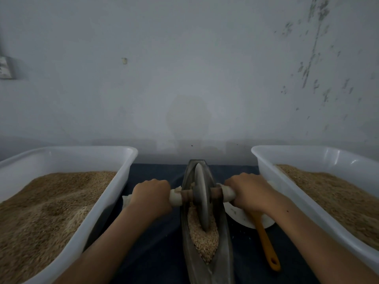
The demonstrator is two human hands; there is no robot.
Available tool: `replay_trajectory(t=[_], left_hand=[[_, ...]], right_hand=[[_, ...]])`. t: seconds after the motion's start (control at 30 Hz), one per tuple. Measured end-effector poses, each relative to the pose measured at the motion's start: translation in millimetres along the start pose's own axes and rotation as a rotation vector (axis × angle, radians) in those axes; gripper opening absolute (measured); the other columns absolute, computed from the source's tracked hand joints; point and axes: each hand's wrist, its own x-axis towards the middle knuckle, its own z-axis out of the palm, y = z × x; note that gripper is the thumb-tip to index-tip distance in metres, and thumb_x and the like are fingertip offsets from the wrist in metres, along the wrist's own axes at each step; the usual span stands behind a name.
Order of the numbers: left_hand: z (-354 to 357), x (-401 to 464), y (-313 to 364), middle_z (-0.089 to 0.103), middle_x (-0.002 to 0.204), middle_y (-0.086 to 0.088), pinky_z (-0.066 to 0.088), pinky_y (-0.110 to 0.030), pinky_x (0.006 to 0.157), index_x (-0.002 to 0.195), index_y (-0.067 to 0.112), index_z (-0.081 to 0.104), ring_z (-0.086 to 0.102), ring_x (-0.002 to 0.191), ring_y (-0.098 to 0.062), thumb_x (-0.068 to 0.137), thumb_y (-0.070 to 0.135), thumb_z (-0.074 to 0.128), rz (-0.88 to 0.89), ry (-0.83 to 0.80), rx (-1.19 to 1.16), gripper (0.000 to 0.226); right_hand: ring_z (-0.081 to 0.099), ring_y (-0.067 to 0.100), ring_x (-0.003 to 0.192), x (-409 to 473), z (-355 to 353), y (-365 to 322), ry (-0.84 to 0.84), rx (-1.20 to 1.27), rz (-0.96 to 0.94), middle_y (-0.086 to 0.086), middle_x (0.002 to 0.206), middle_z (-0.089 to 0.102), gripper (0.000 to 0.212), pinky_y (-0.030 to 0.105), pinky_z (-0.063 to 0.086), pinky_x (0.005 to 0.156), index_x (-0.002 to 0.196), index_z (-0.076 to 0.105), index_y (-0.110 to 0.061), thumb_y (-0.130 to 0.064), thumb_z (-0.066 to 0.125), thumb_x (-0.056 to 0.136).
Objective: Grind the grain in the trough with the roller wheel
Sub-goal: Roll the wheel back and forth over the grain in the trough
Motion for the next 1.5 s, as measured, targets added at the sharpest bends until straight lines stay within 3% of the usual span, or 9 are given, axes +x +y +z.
replay_trajectory(t=[0.23, 0.43, 0.6, 0.73, 0.97, 1.13, 1.27, 1.37, 1.5], left_hand=[[-1, 2, -4, 0.062, 0.100, 0.002, 0.049, -0.028, 0.081, 0.109, 0.020, 0.057, 0.060, 0.090, -0.014, 0.081, 0.032, 0.067, -0.002, -0.102, -0.015, 0.032], [5, 3, -1, 0.063, 0.097, 0.003, 0.043, -0.027, 0.072, 0.099, 0.022, 0.058, 0.057, 0.084, -0.014, 0.085, 0.029, 0.061, -0.031, 0.058, -0.038, 0.016], [6, 1, 1, 0.063, 0.096, 0.004, 0.043, -0.028, 0.074, 0.092, 0.025, 0.054, 0.059, 0.087, -0.015, 0.087, 0.028, 0.058, -0.031, 0.126, -0.057, 0.007], [3, 1, 0, 0.063, 0.097, 0.002, 0.047, -0.028, 0.077, 0.098, 0.021, 0.058, 0.060, 0.088, -0.015, 0.085, 0.029, 0.060, -0.011, 0.061, -0.019, 0.015], [-2, 1, 1, 0.062, 0.098, 0.002, 0.045, -0.027, 0.075, 0.103, 0.019, 0.058, 0.059, 0.087, -0.015, 0.085, 0.028, 0.060, 0.024, 0.015, 0.051, 0.021], [1, 2, -1, 0.062, 0.099, 0.003, 0.043, -0.026, 0.074, 0.104, 0.021, 0.057, 0.057, 0.086, -0.013, 0.085, 0.029, 0.061, 0.006, 0.028, 0.016, 0.021], [3, 1, 0, 0.062, 0.103, 0.003, 0.041, -0.026, 0.075, 0.105, 0.023, 0.055, 0.059, 0.093, -0.015, 0.088, 0.028, 0.057, -0.014, 0.125, -0.007, 0.018], [4, 0, 2, 0.062, 0.102, 0.003, 0.039, -0.026, 0.073, 0.104, 0.023, 0.055, 0.059, 0.092, -0.015, 0.089, 0.027, 0.056, -0.015, 0.142, 0.001, 0.015], [2, 1, 0, 0.063, 0.101, 0.002, 0.045, -0.027, 0.077, 0.106, 0.020, 0.058, 0.060, 0.090, -0.015, 0.087, 0.029, 0.058, 0.006, 0.067, 0.009, 0.021]], right_hand=[[0.061, 0.017, 0.081, -2, -9, -3, -0.116, -0.005, 0.012, 0.000, 0.090, 0.064, 0.020, 0.027, 0.043, 0.064, 0.103, 0.065, -0.021, -0.019, 0.059, 0.084], [0.057, 0.019, 0.079, 0, 1, -6, 0.114, -0.039, 0.028, -0.002, 0.091, 0.062, 0.006, 0.029, 0.033, 0.061, 0.085, 0.050, -0.026, -0.021, 0.053, 0.087], [0.060, 0.019, 0.084, 2, 5, -7, 0.192, -0.019, 0.033, -0.003, 0.093, 0.063, 0.010, 0.031, 0.045, 0.071, 0.085, 0.045, -0.027, -0.020, 0.051, 0.090], [0.060, 0.019, 0.086, -1, -2, -4, 0.059, -0.013, 0.016, -0.001, 0.094, 0.064, 0.005, 0.028, 0.038, 0.066, 0.089, 0.056, -0.024, -0.020, 0.056, 0.086], [0.058, 0.014, 0.081, -2, -10, 0, -0.215, 0.074, 0.023, -0.003, 0.089, 0.060, 0.024, 0.024, 0.039, 0.060, 0.108, 0.063, -0.023, -0.024, 0.065, 0.084], [0.061, 0.019, 0.085, -1, -1, -3, -0.014, 0.025, 0.034, -0.001, 0.092, 0.065, 0.012, 0.030, 0.047, 0.069, 0.095, 0.061, -0.024, -0.021, 0.058, 0.084], [0.059, 0.018, 0.082, 3, 8, -4, 0.175, 0.011, 0.035, -0.004, 0.087, 0.060, 0.011, 0.030, 0.043, 0.068, 0.083, 0.046, -0.028, -0.022, 0.053, 0.088], [0.059, 0.016, 0.080, 3, 9, -3, 0.175, 0.026, 0.030, -0.006, 0.087, 0.061, 0.013, 0.031, 0.049, 0.074, 0.083, 0.044, -0.030, -0.023, 0.053, 0.089], [0.053, 0.014, 0.074, 0, 4, -1, 0.080, 0.016, 0.002, -0.005, 0.086, 0.061, 0.011, 0.028, 0.039, 0.063, 0.080, 0.048, -0.029, -0.023, 0.055, 0.087]])
